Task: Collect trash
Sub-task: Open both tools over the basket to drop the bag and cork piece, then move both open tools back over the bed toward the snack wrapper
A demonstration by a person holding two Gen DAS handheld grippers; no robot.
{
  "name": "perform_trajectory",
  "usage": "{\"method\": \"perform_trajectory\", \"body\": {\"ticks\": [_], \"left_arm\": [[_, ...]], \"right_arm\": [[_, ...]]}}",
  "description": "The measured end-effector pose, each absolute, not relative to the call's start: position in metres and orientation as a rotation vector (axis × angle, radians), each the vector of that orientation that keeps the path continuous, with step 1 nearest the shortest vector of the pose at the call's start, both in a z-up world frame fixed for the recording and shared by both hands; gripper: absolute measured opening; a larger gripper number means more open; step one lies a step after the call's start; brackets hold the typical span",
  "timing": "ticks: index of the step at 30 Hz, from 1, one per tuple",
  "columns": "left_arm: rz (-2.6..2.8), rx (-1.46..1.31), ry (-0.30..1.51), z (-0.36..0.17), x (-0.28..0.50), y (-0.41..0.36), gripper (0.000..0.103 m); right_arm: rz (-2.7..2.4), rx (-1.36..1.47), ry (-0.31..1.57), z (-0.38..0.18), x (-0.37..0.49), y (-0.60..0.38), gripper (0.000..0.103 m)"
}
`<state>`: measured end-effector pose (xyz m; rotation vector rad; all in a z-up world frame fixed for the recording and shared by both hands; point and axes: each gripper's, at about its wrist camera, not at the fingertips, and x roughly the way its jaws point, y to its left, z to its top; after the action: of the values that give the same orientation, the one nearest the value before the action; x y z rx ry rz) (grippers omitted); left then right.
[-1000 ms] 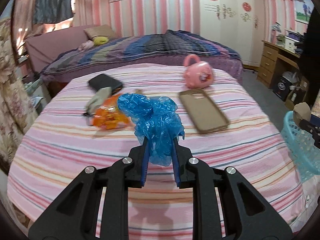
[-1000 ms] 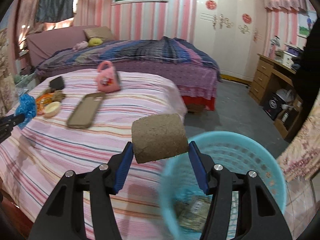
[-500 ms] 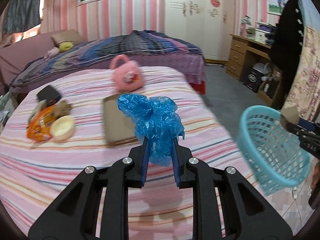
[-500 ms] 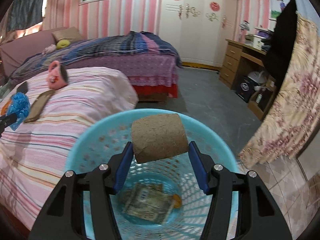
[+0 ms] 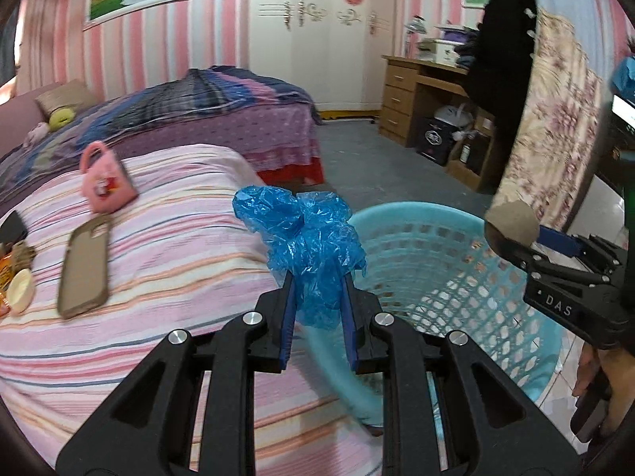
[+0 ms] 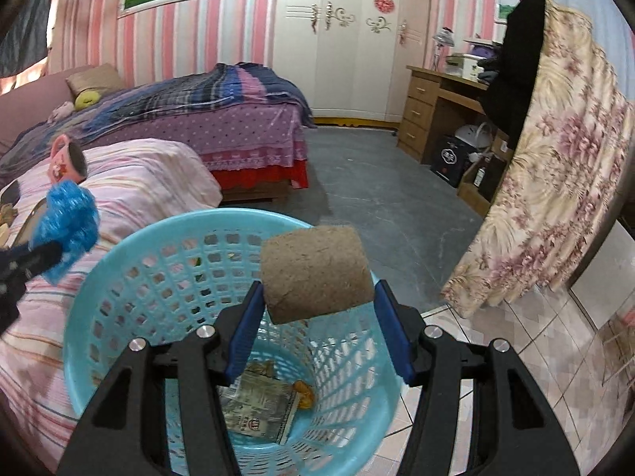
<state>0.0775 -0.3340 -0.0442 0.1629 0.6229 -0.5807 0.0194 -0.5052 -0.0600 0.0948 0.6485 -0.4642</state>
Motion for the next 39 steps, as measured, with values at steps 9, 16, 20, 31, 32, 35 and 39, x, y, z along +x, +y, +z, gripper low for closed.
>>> {"method": "perform_trajectory", "body": {"ticks": [9,16,20,31,32,35,39], "left_arm": [[-0.596,0.178,0.617,-0.047,0.076,-0.350,0.066],[-0.500,0.175,0.580,-0.039,0.088,-0.318,0.090],[-0.442,0.157,0.585,-0.035,0.096,-0.295,0.094],[-0.320,0.138,0.575,-0.029,0.103,-0.225,0.097],[-0.309,0.139,0.572,-0.028,0.103,-0.218,0.097],[-0.273,0.139,0.565,-0.025,0.104,-0.197,0.097],[-0.225,0.128,0.565,-0.023,0.109,-0.166,0.097]], "right_arm": [[-0.471,0.132,0.647,-0.064,0.016,-0.516,0.056],[-0.461,0.131,0.645,-0.063,0.018,-0.510,0.056],[-0.452,0.136,0.642,-0.062,0.021,-0.506,0.057],[-0.459,0.121,0.638,-0.058,0.037,-0.475,0.089],[-0.458,0.116,0.636,-0.056,0.040,-0.470,0.092],[-0.442,0.101,0.631,-0.053,0.048,-0.455,0.093],[-0.415,0.084,0.633,-0.050,0.062,-0.432,0.093]]}}
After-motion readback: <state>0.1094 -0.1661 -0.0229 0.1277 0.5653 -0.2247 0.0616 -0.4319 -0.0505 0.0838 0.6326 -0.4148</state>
